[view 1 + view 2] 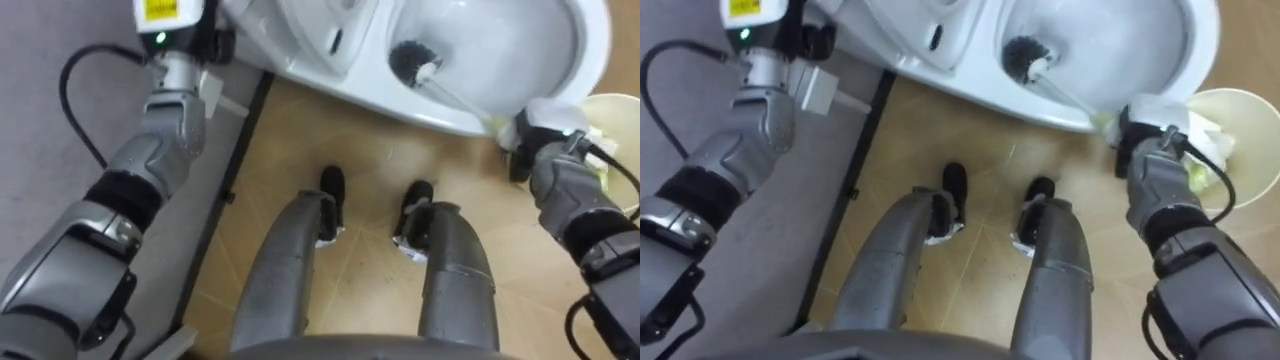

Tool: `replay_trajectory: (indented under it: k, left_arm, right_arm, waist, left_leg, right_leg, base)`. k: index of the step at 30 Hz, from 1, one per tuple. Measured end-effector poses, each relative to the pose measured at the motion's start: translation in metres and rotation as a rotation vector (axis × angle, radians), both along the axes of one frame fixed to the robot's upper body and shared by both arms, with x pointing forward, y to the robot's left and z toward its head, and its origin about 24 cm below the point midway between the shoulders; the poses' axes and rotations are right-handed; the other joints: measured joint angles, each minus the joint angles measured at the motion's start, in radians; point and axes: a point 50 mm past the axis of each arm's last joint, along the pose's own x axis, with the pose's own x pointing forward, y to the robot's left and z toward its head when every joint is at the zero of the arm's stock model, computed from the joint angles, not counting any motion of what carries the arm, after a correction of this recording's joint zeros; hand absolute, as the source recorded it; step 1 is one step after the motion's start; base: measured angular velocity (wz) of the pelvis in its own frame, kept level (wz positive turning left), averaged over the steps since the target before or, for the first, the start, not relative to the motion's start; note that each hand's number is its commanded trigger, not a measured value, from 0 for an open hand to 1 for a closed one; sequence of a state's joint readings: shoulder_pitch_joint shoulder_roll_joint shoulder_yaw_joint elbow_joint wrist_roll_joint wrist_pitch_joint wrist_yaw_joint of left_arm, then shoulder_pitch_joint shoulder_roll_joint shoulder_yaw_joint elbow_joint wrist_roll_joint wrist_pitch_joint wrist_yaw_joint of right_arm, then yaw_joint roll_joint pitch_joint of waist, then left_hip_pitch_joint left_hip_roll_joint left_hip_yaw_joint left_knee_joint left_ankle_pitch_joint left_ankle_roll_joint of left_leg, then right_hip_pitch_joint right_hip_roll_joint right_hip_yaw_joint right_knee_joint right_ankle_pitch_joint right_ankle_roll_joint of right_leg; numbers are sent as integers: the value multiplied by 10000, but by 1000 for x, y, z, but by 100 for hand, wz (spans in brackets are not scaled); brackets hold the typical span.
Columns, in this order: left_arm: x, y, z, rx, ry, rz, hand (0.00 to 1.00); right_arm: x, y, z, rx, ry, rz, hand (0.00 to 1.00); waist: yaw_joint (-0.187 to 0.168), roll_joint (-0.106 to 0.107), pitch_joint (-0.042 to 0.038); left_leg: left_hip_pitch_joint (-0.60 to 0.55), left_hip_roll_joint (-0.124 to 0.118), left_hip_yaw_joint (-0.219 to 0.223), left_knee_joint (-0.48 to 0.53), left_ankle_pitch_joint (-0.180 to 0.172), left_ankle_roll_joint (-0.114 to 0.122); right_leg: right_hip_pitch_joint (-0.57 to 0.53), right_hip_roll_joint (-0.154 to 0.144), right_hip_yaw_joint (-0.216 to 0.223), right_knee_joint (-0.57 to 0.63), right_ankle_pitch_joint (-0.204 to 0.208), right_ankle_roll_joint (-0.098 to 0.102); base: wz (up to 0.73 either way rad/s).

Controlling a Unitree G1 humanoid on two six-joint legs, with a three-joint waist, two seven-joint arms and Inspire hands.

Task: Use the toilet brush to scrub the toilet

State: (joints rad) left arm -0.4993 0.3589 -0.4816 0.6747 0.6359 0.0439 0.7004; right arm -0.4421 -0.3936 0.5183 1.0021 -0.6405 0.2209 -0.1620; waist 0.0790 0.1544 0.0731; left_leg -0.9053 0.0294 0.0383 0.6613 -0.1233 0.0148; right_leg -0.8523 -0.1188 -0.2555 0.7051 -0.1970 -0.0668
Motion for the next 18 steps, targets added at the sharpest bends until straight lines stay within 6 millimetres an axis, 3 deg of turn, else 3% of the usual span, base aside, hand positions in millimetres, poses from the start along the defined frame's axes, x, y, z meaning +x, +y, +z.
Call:
replay_trajectory:
  k: [6, 10, 14, 18]
  left_arm:
    - [-1, -2, 3, -226, -118, -96, 0]
    - [4, -7, 11, -135, -437, -318, 0]
    - [9, -7, 24, 655, -963, -547, 0]
    - [11, -6, 31, 1111, -1207, -706, 0]
  right_arm:
    - [2, -7, 2, -296, 130, -130, 100]
    - [22, -23, 29, -1467, -247, 243, 100]
    - [52, -24, 70, -2694, -1204, 1267, 100]
    - [71, -31, 108, -3322, -2427, 1549, 100]
  waist:
    - [115, -6, 3]
    - [382, -247, 72]
    - [539, -1091, 73]
    - [496, -1517, 89]
  left_leg:
    - [82, 41, -3, -61, -16, 4]
    - [-25, -48, 36, -40, -3, -8]
    - [-185, -106, 188, 2, 41, -68]
    - [-313, -80, 112, 215, 35, -74]
  right_leg:
    - [122, 47, -33, -126, 30, -35]
    - [-116, -37, 110, 73, 27, -49]
    - [-547, -196, 304, 538, -33, -202]
    - [-603, -251, 189, 758, -160, -271]
  base:
    - [0]
    - [-3]
    - [0]
    - [11]
